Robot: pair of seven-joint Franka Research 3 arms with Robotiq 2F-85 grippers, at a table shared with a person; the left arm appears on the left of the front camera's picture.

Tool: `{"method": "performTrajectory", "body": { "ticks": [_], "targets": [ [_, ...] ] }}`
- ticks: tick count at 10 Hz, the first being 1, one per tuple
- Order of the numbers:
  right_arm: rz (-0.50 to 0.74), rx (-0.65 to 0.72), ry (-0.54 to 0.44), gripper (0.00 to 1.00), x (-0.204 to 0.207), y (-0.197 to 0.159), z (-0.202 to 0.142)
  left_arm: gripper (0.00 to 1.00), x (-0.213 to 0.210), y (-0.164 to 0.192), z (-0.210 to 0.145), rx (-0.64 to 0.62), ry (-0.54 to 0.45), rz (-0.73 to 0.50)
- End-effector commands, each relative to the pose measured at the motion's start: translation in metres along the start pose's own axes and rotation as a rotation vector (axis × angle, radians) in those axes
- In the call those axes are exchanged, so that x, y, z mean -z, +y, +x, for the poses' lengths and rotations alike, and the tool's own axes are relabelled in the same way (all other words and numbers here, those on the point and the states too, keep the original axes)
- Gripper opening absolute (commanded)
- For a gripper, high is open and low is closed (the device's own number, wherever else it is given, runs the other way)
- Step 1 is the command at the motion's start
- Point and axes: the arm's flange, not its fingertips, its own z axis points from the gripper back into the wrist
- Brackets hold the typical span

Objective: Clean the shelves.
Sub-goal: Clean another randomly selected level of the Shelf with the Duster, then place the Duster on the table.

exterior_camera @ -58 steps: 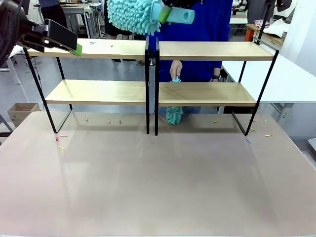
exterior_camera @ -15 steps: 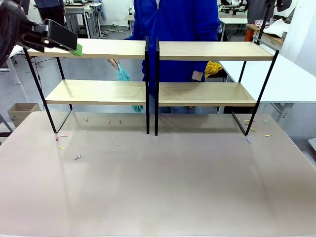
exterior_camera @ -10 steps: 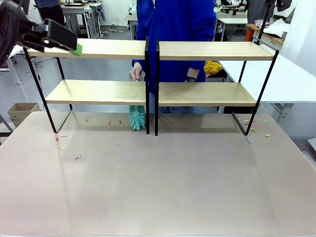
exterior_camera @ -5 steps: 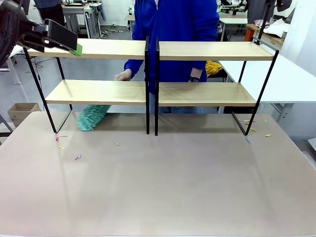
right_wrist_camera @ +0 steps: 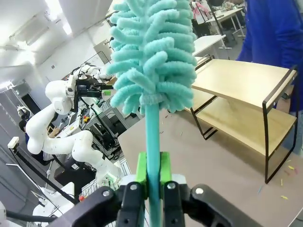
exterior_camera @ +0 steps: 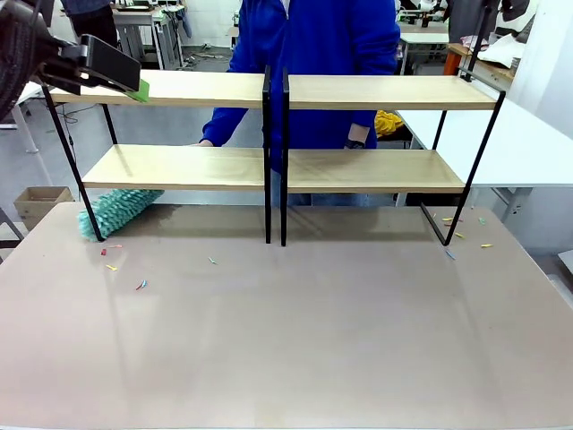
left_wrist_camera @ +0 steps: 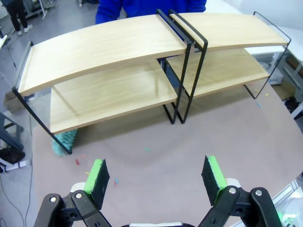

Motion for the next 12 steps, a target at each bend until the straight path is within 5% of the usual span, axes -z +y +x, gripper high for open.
{"method": "performTrajectory", "body": {
  "ticks": [1,10,12],
  "targets": [
    [0.003,0.001,0.004,0.12,-0.003,0.003,0.001,1.0,-0.001,0.001,0.0,-0.004,-0.004,0.003],
    [0.0,0.0,0.0,0.12,0.0,0.0,0.0,1.0,0.0,0.0,0.0,0.0,0.0,0.0],
    [0.097,-0.108,0.436,0.12,0.083,0.002,-0.05,1.0,0.018,0.012,-0.029,-0.03,0.334,-0.319]
  ]
}}
